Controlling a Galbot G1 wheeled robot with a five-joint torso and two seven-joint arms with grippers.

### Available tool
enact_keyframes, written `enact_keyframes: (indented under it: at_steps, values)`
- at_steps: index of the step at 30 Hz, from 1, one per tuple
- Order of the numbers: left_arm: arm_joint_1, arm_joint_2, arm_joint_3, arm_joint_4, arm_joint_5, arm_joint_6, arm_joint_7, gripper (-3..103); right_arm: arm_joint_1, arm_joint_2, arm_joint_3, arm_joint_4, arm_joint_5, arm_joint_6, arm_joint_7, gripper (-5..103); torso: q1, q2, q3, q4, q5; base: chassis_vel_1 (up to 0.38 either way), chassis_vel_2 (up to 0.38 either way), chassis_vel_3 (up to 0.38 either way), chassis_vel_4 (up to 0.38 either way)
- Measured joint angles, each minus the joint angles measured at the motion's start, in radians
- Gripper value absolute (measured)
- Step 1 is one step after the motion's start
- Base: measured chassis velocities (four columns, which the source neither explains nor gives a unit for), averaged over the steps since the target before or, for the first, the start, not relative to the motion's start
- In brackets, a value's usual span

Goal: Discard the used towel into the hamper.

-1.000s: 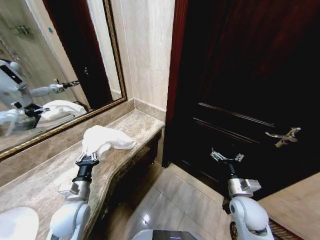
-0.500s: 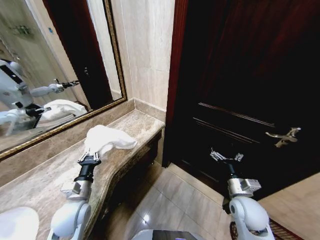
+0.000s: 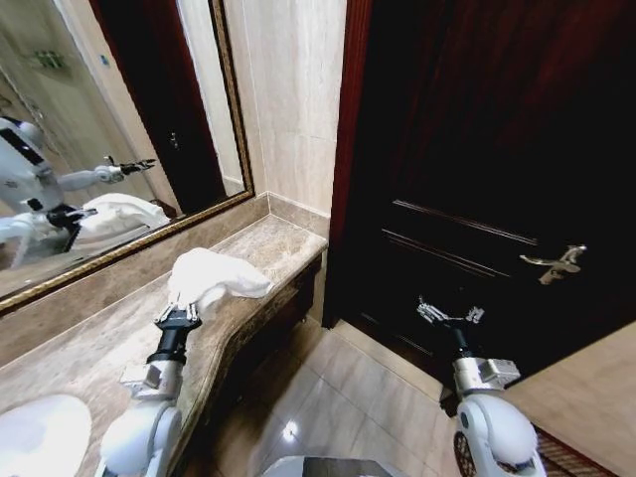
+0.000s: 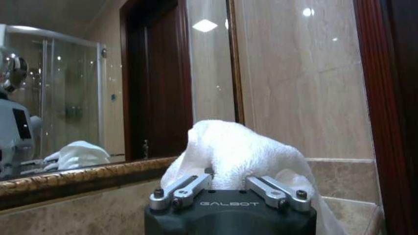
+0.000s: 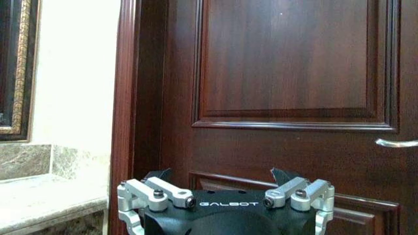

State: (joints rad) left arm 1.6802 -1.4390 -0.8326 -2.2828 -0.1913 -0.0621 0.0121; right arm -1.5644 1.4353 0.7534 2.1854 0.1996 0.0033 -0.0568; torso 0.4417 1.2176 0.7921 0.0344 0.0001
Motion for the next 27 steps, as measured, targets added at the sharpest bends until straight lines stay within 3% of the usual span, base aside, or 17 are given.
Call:
enact_keyframes:
  at_steps: [16,27]
  values:
    - [0.013,-0.019,0.003,-0.032,0.020,-0.004,0.010,6,0.001,0.001,-0.002,-0.012,-0.001,0.022,0.000,100,0.000,0.000,0.000,0.0001,0.0000,0.071,-0.114,-0.113,0.077]
    - [0.010,-0.023,0.005,-0.024,0.025,-0.007,0.015,6,0.002,-0.002,0.002,-0.026,-0.001,0.043,-0.001,100,0.000,0.000,0.000,-0.0001,-0.0001,-0.010,-0.127,-0.128,-0.022]
